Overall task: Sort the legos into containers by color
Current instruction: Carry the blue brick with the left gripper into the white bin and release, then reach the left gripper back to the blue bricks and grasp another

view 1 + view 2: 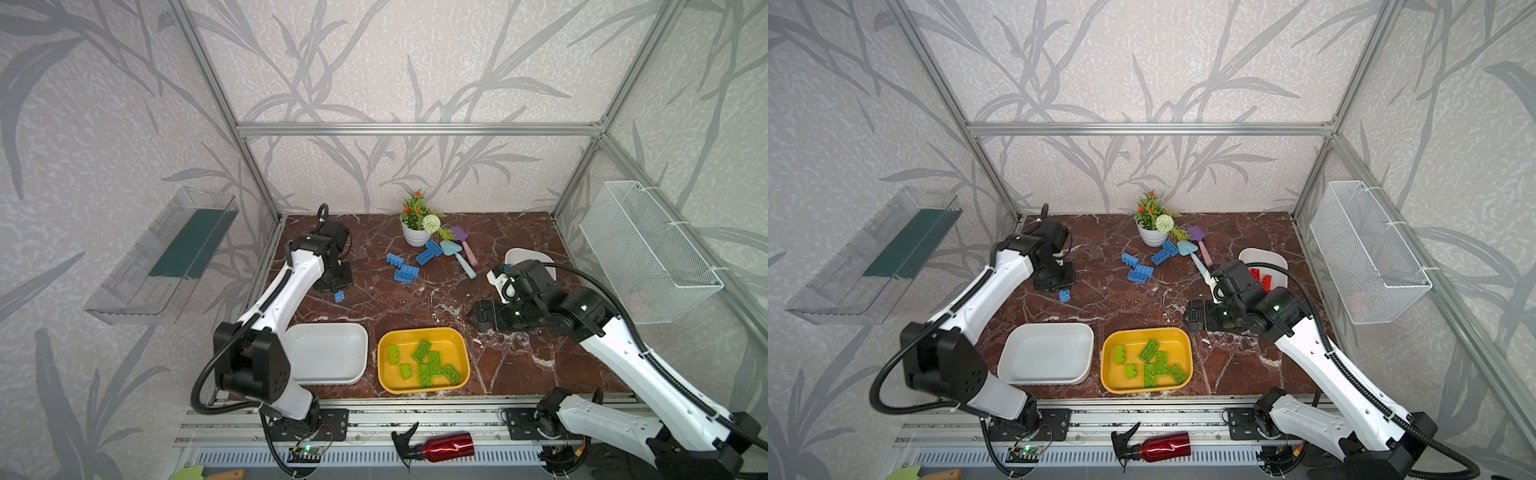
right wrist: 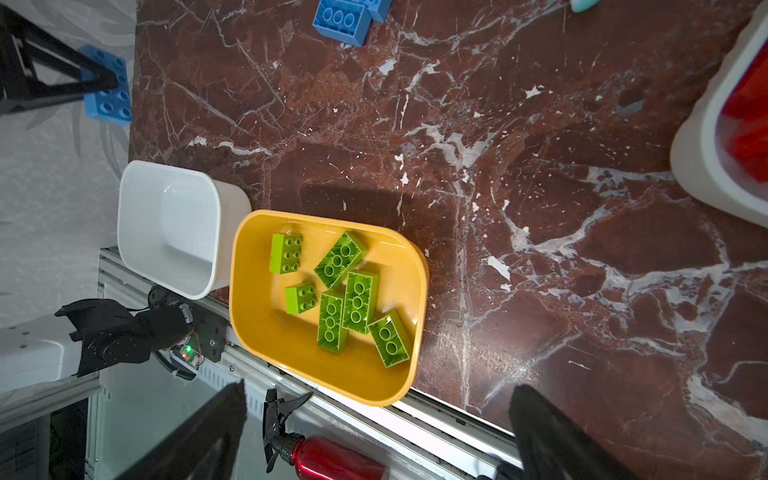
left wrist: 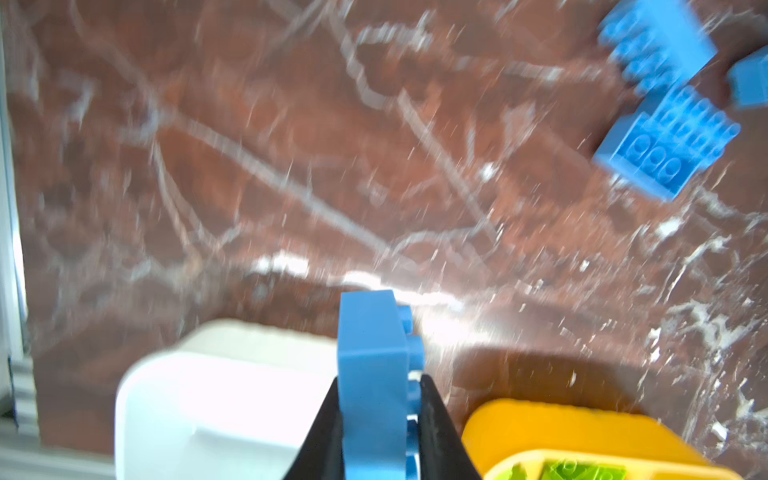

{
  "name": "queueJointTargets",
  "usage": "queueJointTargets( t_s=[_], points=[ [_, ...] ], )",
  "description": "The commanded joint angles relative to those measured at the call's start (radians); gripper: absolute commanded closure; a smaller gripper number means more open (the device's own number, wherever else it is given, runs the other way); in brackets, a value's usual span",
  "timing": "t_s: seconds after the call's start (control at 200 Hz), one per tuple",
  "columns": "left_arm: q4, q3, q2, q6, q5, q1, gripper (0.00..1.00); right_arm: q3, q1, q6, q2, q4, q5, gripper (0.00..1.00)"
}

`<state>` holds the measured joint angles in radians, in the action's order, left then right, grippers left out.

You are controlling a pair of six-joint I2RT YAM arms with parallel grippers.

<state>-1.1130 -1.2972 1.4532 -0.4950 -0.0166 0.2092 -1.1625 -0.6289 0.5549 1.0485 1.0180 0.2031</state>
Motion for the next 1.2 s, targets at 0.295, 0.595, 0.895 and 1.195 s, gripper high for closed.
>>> queueJointTargets(
  t_s=[0.295, 0.595, 0.895, 1.195],
  points=[
    [-0.031, 0.506, -0.558, -0.34, -0.106, 0.022, 0.83, 0.039, -0.076, -0.055, -0.013, -0.038, 0.047, 0.01],
    [0.048, 0.54, -0.469, -0.363, -0.106, 0.028, 0.67, 0.063, -0.08, -0.044, -0.096, -0.005, -0.005, 0.01],
    [0.069, 0.446, -0.173, -0.263, -0.006, 0.02, 0.12, 0.09, -0.08, -0.011, -0.145, 0.007, -0.051, 0.01],
    [0.166, 0.365, 0.01, -0.195, -0.005, -0.026, 0.15, 0.081, -0.079, -0.018, -0.129, 0.027, -0.085, 0.01]
  ],
)
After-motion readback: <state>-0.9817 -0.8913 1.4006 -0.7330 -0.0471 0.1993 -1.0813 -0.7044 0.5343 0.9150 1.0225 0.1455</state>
